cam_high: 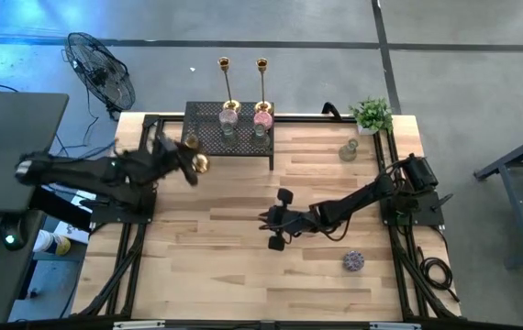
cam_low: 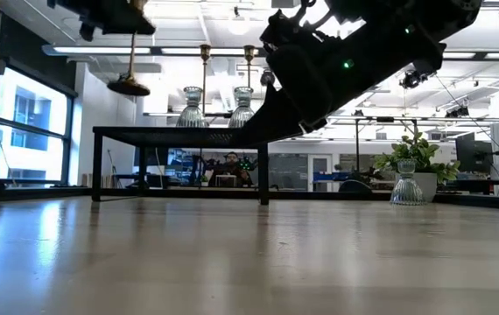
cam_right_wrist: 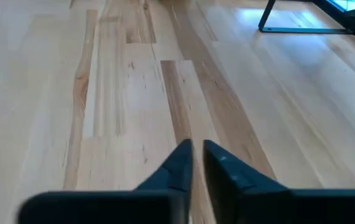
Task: Pick & Place candle stick holders
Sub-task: Put the gold candle holder on the shelf
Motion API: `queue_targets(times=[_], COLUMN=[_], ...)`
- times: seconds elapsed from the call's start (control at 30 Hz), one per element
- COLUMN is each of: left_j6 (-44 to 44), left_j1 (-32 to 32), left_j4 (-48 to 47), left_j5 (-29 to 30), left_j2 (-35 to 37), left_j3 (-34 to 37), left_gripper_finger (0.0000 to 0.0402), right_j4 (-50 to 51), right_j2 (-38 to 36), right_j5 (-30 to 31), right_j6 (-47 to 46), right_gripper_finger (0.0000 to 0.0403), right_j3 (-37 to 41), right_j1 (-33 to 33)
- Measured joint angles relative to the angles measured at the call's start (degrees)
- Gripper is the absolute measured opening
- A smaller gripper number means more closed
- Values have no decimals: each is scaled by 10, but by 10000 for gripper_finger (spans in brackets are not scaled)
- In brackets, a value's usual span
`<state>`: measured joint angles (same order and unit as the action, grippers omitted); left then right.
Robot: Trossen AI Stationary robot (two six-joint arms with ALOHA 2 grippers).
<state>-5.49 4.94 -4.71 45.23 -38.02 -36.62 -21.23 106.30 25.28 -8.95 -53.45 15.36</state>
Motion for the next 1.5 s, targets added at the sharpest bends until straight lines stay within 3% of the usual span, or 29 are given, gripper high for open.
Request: queue_targets(times=[0.1,0.23,0.43,0.6,0.83,1.5], left_j6=[18,36,19,0,-6,57], left_j1=[-92,-237,-459,-574,-633,-634], left_j4=[3,17,81,198,311,344], left_j5=[-37,-150,-333,-459,-514,-509], left_j2=[22,10,-82,-175,-268,-337], left_j3=[0,-11,-27,-29,-29,-29], left_gripper_finger=[25,25,25,25,26,26], right_j4=[0,-5,-7,-7,-7,-9], right_j2=[0,3,3,3,3,3], right_j5=[-14,-18,-19,-19,-18,-16], right_j6=[0,0,0,0,0,0], right_gripper_finger=[6,16,14,1,1,1], right_j3=[0,0,0,0,0,-1], right_j1=[-6,-14,-16,-16,-16,-16])
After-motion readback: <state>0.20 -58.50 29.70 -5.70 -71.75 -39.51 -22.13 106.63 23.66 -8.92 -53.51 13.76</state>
